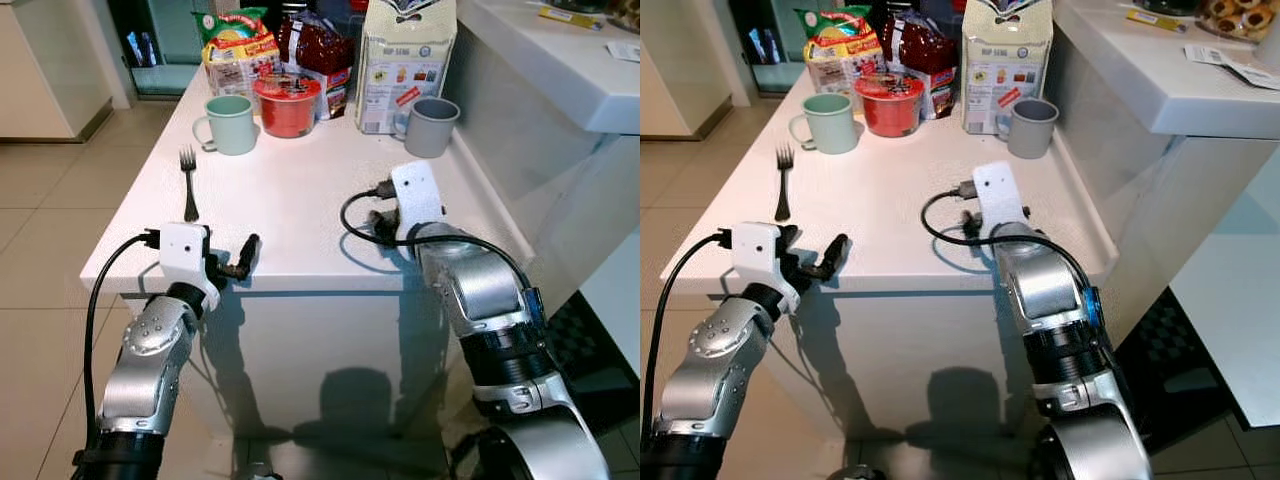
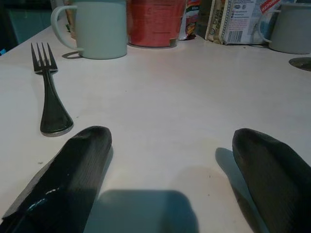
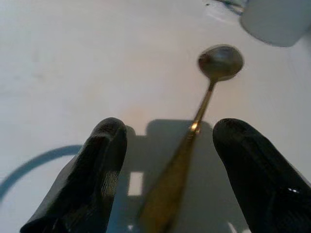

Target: Setting the table

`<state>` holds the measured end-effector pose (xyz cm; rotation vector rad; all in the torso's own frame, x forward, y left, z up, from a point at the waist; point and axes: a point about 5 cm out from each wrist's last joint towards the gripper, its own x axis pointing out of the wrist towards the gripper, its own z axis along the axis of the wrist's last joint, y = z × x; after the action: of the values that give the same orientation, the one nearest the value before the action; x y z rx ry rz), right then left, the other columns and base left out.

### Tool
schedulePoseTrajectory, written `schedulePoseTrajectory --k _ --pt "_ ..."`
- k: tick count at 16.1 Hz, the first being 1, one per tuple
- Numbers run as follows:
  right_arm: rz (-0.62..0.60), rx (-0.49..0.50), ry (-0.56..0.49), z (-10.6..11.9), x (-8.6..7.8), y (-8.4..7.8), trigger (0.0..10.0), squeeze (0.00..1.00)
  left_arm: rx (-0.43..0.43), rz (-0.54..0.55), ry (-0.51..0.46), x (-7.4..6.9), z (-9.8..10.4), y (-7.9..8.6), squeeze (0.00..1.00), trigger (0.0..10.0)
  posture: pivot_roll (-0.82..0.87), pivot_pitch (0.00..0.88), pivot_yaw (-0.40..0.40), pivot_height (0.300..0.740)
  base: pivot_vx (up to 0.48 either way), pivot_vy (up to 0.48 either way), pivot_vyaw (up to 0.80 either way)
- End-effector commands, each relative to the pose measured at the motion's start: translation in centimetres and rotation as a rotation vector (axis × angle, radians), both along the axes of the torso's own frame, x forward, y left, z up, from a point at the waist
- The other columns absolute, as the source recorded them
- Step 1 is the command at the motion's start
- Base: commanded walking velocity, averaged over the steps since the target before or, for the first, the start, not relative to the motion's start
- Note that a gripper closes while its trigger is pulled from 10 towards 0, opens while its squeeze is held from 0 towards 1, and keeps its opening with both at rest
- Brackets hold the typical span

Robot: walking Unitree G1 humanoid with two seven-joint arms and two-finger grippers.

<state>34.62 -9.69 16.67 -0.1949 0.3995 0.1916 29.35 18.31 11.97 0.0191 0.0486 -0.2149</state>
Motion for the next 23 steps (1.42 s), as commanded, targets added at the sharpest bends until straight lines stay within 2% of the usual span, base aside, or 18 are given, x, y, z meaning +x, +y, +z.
schedulePoseTrajectory --k 1,4,5,8,12,15,23 --pt "0.000 0.044 0.000 0.8 0.2 0.1 10.0 0.00 0.009 -0.020 -0.026 0.5 0.7 -0.4 0.00 10.0 0.12 0.000 -0.002 0.740 0.000 0.000 0.00" --pt "0.008 0.094 0.026 1.2 0.4 0.8 10.0 0.00 0.009 -0.020 -0.027 0.5 0.7 -0.5 0.00 10.0 0.12 0.000 -0.003 0.740 0.000 0.000 0.00" --pt "0.006 0.116 0.022 1.7 0.9 1.3 10.0 0.00 0.009 -0.018 -0.026 0.5 0.7 -0.4 0.00 10.0 0.12 0.000 -0.003 0.740 0.000 0.000 0.00" --pt "-0.031 0.150 0.006 2.3 2.1 1.3 10.0 0.00 0.010 -0.012 -0.029 0.4 0.8 -0.3 0.00 10.0 0.14 0.000 -0.008 0.740 0.000 0.000 0.00" --pt "-0.060 0.133 -0.031 2.3 2.8 0.9 10.0 0.00 0.014 -0.005 -0.029 0.3 0.7 0.0 0.00 10.0 0.14 0.000 -0.008 0.740 0.000 0.000 0.00" --pt "-0.110 0.128 -0.051 2.7 3.9 -0.1 10.0 0.00 0.014 -0.005 -0.028 0.3 0.7 -0.1 0.00 10.0 0.14 0.000 -0.006 0.740 0.000 0.000 0.00" --pt "-0.164 0.066 -0.021 1.1 4.0 -1.2 10.0 0.00 0.014 -0.007 -0.027 0.2 0.7 -0.2 0.00 10.0 0.13 0.000 -0.004 0.740 0.000 0.000 0.00"
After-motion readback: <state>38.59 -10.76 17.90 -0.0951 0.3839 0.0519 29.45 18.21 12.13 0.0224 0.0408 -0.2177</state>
